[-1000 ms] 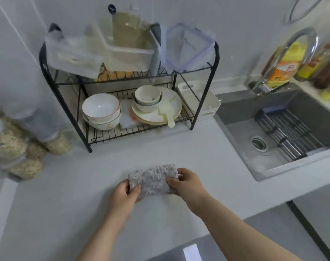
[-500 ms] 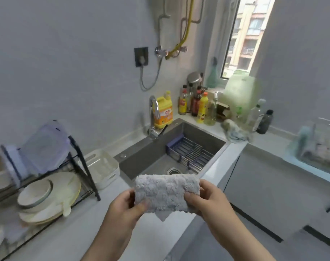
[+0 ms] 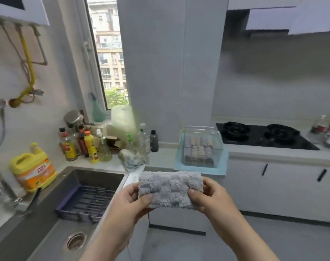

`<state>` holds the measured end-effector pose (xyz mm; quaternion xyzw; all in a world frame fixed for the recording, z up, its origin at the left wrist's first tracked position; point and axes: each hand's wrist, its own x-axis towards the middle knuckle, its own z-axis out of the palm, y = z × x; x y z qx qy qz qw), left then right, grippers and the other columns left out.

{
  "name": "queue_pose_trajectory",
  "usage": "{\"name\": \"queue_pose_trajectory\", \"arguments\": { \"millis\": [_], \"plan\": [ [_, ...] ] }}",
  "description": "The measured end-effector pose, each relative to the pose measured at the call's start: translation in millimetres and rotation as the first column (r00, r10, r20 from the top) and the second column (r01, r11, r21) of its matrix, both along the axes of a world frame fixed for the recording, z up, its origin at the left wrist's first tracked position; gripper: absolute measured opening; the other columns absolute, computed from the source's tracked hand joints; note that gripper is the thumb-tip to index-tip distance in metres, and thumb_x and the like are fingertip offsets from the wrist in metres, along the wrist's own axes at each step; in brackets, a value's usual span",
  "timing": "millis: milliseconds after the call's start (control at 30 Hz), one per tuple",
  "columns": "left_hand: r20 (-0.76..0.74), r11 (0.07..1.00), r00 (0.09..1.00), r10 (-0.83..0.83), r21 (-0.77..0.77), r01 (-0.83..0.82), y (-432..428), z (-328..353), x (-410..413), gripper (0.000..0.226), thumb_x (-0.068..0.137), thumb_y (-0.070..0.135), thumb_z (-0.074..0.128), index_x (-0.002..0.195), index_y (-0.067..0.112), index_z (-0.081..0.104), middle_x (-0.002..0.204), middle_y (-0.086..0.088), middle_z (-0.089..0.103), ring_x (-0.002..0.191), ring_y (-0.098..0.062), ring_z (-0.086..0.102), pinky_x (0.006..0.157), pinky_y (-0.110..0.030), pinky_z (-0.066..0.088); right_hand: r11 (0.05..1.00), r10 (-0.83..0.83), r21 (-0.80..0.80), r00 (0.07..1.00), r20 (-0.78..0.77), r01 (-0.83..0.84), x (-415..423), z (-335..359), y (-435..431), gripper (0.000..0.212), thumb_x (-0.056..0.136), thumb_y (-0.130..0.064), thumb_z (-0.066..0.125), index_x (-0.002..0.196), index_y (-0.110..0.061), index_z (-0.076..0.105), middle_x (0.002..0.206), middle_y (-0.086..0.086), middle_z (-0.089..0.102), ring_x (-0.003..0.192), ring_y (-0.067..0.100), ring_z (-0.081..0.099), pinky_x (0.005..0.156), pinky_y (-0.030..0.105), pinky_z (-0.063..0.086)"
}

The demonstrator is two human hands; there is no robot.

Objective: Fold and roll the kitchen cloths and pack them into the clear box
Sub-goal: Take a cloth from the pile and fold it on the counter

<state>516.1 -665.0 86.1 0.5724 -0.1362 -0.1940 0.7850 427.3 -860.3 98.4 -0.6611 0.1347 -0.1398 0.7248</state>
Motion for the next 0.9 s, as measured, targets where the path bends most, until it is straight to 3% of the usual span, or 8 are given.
{"name": "queue_pose_trajectory", "arguments": {
  "millis": [100, 200, 300, 400, 500, 600, 700, 900],
  "plan": [
    [0.017, 0.991, 0.992, -0.128, -0.032, 0.129, -48.6, -1.3, 21.9, 0.053, 0.071, 0.016, 0.08, 0.117, 0.001, 0.059, 0.111, -0.019, 0.07, 0.1, -0.03, 0.069, 0.083, -0.035, 0.058, 0.995, -0.098, -0.003, 0.995, -0.005, 0.098, 5.7, -4.0, -38.9, 0.019, 0.089, 0.0, 0.064, 0.105, -0.011, 0.068, 0.087, 0.008, 0.068, 0.079, 0.019, 0.062, 0.07, 0.033, 0.055],
    [0.036, 0.96, 0.96, -0.279, -0.02, 0.28, -88.3, -7.9, 49.7, 0.082, 0.056, 0.042, 0.09, 0.121, 0.003, 0.058, 0.114, -0.016, 0.07, 0.107, -0.029, 0.066, 0.085, -0.03, 0.056, 0.979, -0.2, 0.034, 0.98, -0.001, 0.2, 22.5, -12.0, -70.5, 0.014, 0.088, -0.005, 0.068, 0.1, -0.012, 0.069, 0.094, 0.021, 0.065, 0.085, 0.026, 0.061, 0.082, 0.048, 0.055],
    [0.03, 0.963, 0.963, -0.269, 0.002, 0.269, -120.1, -17.8, 94.7, 0.084, 0.048, 0.029, 0.087, 0.122, 0.002, 0.056, 0.112, -0.016, 0.071, 0.104, -0.031, 0.067, 0.08, -0.032, 0.058, 0.962, -0.254, 0.099, 0.967, -0.016, 0.254, 57.8, -19.8, -94.7, 0.021, 0.081, -0.011, 0.072, 0.102, -0.013, 0.07, 0.106, 0.024, 0.069, 0.092, 0.03, 0.065, 0.09, 0.054, 0.051],
    [-0.016, 0.978, 0.981, -0.193, -0.082, 0.191, -145.7, -25.3, 153.9, 0.082, 0.042, 0.025, 0.092, 0.113, 0.002, 0.058, 0.105, -0.017, 0.072, 0.091, -0.027, 0.07, 0.073, -0.034, 0.059, 0.963, -0.245, 0.101, 0.968, -0.059, 0.25, 111.1, -28.8, -112.9, 0.037, 0.076, -0.017, 0.078, 0.109, -0.008, 0.065, 0.102, 0.019, 0.063, 0.09, 0.025, 0.065, 0.081, 0.04, 0.056],
    [-0.121, 0.962, 0.971, -0.208, -0.203, 0.181, -169.1, -24.1, 214.9, 0.042, 0.071, 0.012, 0.068, 0.111, 0.0, 0.056, 0.104, -0.022, 0.068, 0.088, -0.026, 0.069, 0.07, -0.038, 0.058, 0.97, -0.229, 0.066, 0.969, -0.091, 0.235, 170.6, -30.7, -125.0, 0.02, 0.085, -0.001, 0.069, 0.104, -0.004, 0.065, 0.094, 0.01, 0.073, 0.08, 0.018, 0.069, 0.066, 0.026, 0.054],
    [-0.206, 0.937, 0.946, -0.252, -0.298, 0.184, -196.3, -25.5, 266.7, 0.039, 0.077, 0.012, 0.065, 0.113, -0.001, 0.055, 0.106, -0.02, 0.068, 0.09, -0.027, 0.069, 0.069, -0.038, 0.059, 0.95, -0.3, 0.064, 0.949, -0.102, 0.307, 224.3, -28.0, -137.8, 0.023, 0.081, -0.001, 0.072, 0.103, -0.004, 0.065, 0.096, 0.017, 0.074, 0.087, 0.03, 0.07, 0.076, 0.039, 0.057],
    [-0.292, 0.907, 0.902, -0.319, -0.371, 0.2, -226.9, -26.0, 300.0, 0.075, 0.056, 0.023, 0.091, 0.118, 0.002, 0.056, 0.115, -0.017, 0.068, 0.102, -0.028, 0.068, 0.078, -0.035, 0.059, 0.917, -0.379, 0.1, 0.921, -0.091, 0.387, 265.2, -30.9, -155.1, 0.031, 0.077, -0.011, 0.074, 0.106, -0.006, 0.064, 0.101, 0.021, 0.072, 0.095, 0.034, 0.069, 0.09, 0.047, 0.052],
    [-0.338, 0.91, 0.868, -0.365, -0.328, 0.254, -283.7, -35.2, 342.7, 0.038, 0.08, 0.009, 0.055, 0.117, 0.011, 0.056, 0.112, -0.013, 0.071, 0.102, -0.03, 0.069, 0.074, -0.044, 0.06, 0.91, -0.367, 0.157, 0.922, -0.126, 0.384, 304.6, -46.9, -191.0, 0.043, 0.073, -0.016, 0.075, 0.113, -0.004, 0.062, 0.105, 0.021, 0.072, 0.1, 0.038, 0.068, 0.087, 0.045, 0.057]
  ]
}}
